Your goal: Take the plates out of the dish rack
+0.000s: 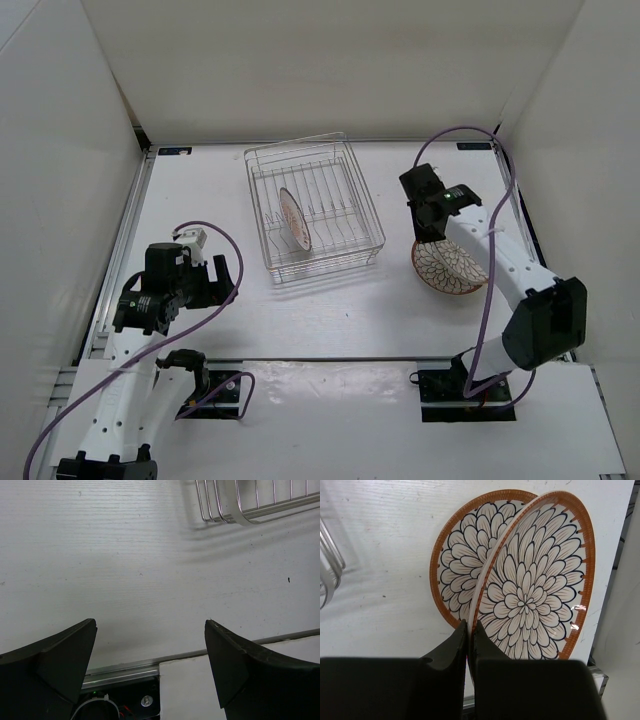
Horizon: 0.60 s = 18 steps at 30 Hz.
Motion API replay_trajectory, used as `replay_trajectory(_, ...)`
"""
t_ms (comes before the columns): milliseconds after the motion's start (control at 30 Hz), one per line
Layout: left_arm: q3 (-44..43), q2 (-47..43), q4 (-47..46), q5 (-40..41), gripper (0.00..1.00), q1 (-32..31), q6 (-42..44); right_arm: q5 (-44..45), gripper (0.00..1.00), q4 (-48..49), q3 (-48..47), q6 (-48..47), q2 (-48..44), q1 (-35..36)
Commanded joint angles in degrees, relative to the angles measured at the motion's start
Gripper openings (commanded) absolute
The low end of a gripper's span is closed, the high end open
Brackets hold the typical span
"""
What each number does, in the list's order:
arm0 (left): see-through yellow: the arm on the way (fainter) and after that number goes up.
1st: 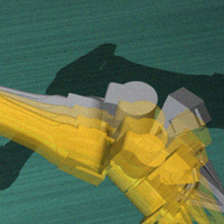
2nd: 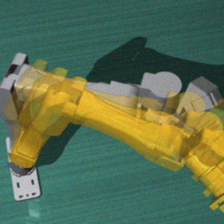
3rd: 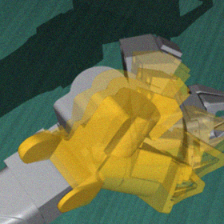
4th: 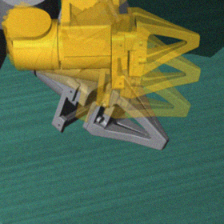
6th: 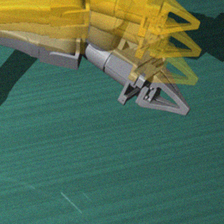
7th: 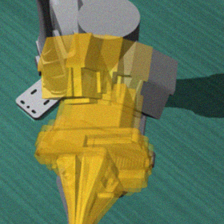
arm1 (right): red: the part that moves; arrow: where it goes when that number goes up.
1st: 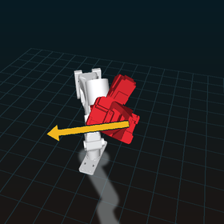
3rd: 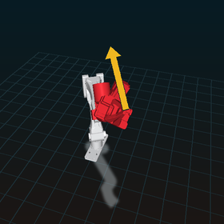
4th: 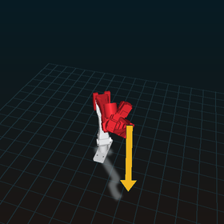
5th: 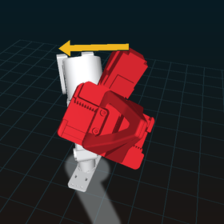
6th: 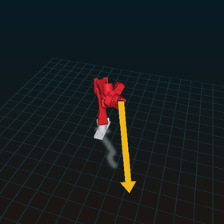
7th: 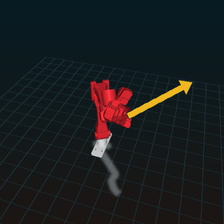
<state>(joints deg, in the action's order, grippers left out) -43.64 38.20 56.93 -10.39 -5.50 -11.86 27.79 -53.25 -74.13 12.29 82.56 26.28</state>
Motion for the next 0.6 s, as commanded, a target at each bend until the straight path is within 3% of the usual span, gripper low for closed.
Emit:
replay_trajectory(0, 0.3, 0.0, -0.5, -1.0, 1.00, -0.2, 0.3, 8.5, 0.00, 4.5, -0.4, 0.2, 2.1, 0.1)
replay_trajectory(367, 0.3, 0.7, -0.4, -1.0, 1.00, -0.1, 0.3, 12.6, 0.00, 4.3, 3.1, 3.6, 7.5, 0.3)
replay_trajectory(567, 0.1, 0.8, -0.6, -1.3, 1.00, -0.1, 0.3, 8.2, 0.27, 4.0, 3.1, 4.5, 9.3, 0.3)
